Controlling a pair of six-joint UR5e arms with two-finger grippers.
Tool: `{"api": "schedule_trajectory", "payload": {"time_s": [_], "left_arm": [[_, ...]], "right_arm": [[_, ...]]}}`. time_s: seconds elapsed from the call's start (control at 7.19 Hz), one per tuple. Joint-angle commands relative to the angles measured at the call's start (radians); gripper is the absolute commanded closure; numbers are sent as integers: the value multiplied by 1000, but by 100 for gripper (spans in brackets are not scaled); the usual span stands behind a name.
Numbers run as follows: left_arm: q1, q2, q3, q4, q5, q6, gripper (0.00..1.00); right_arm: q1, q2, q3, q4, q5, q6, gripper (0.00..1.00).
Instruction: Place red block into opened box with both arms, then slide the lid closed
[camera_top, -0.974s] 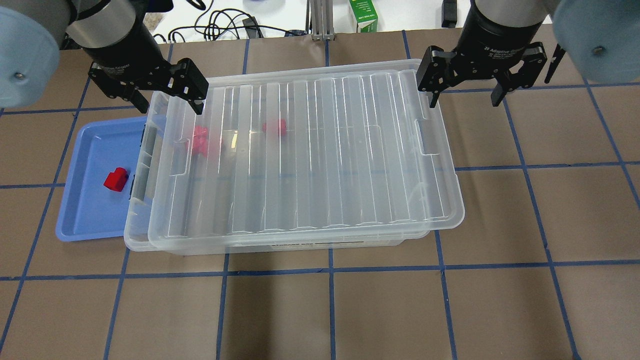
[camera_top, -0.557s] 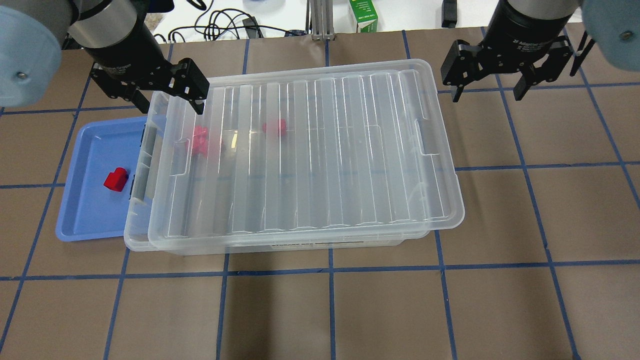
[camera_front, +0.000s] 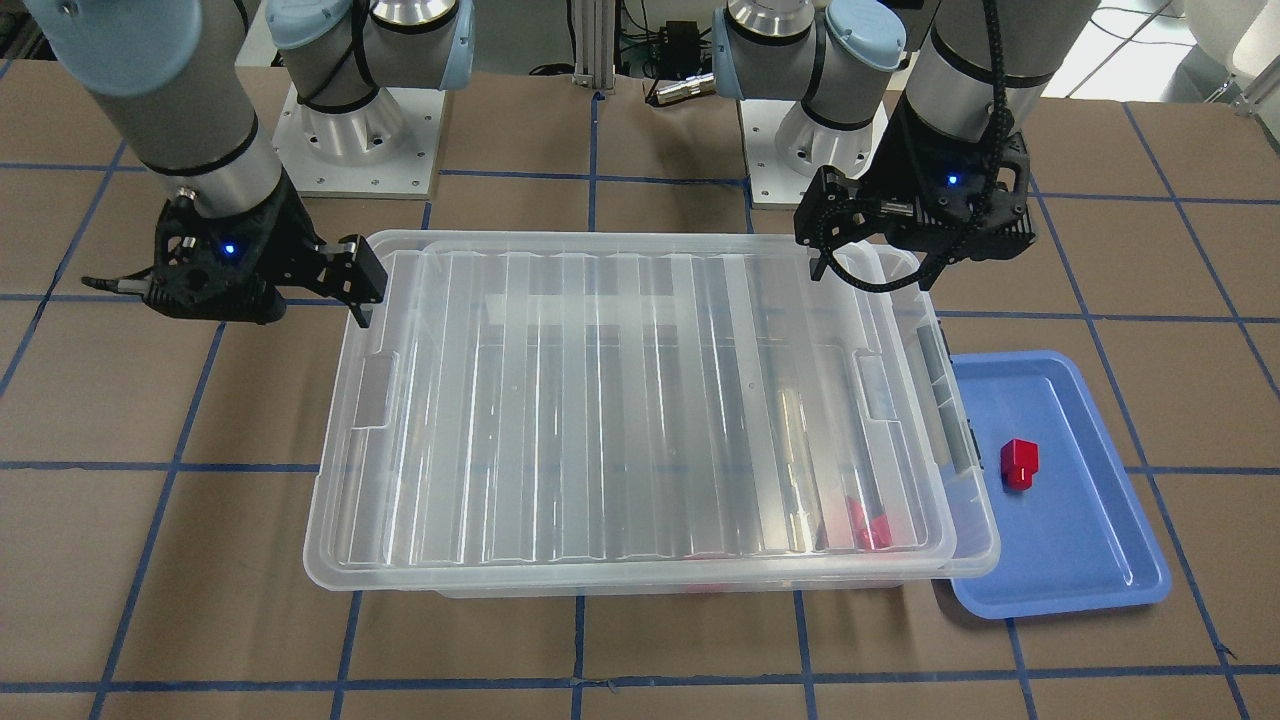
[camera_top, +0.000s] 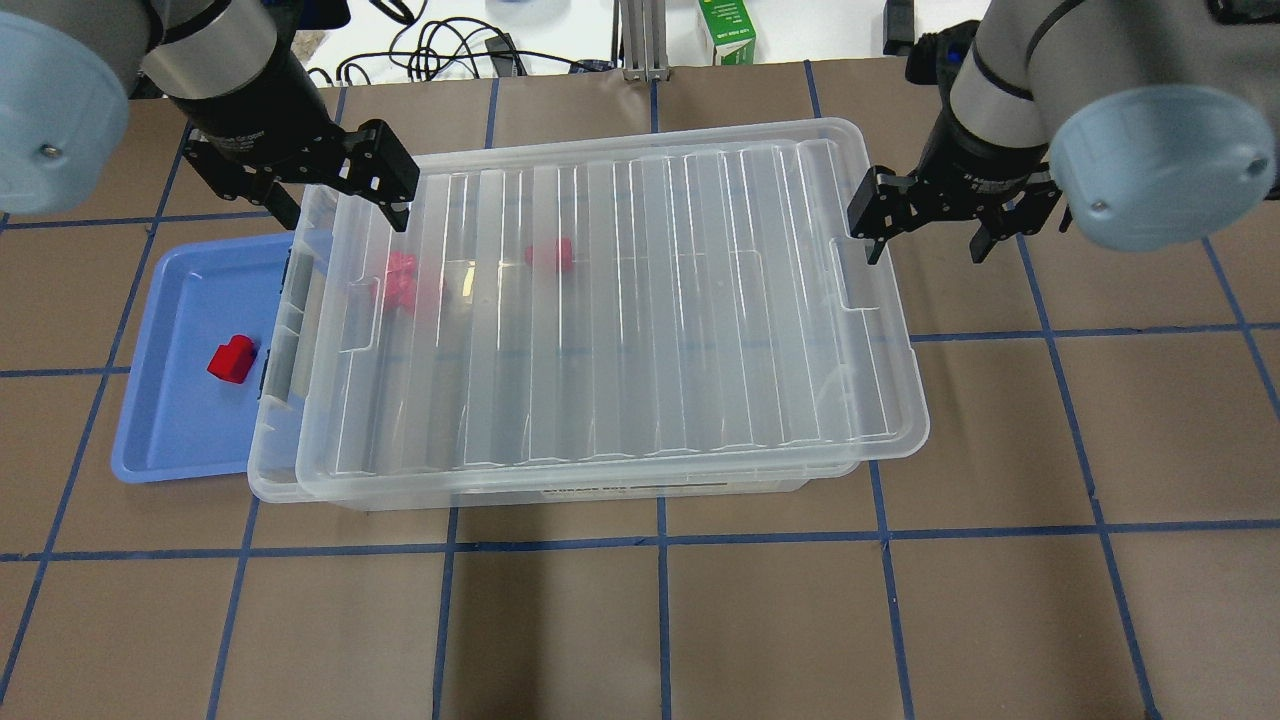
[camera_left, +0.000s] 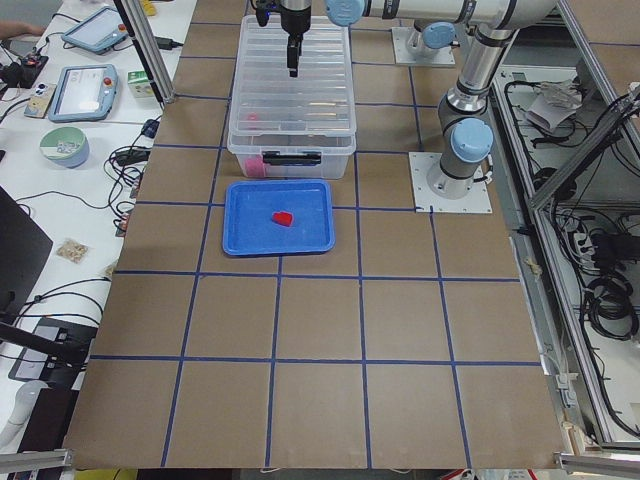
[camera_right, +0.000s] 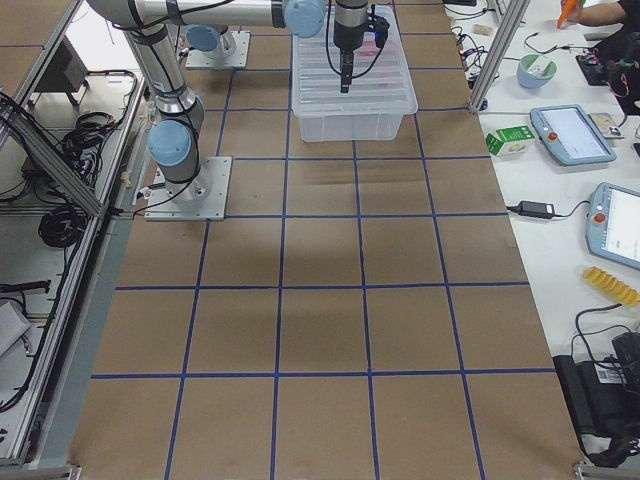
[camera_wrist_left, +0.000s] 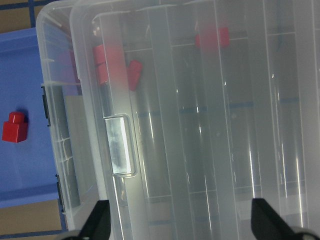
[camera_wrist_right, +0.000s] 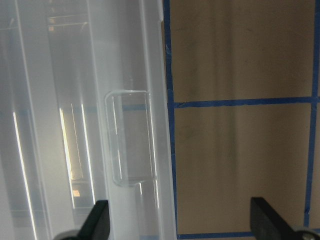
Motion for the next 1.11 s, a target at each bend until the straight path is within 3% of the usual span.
{"api": "schedule_trajectory", "payload": {"time_s": [0.0,0.42,0.97], "left_arm": [[0,-6,6,0,2,-1,0],[3,-4,6,-4,0,0,0],[0,13,8,-9,13,10,0]], "right_arm": [[1,52,56,-62,-45,5,0],[-1,63,55,-69,-59,-7,0],[-102,68,55,-77,-136,-12,0]]}}
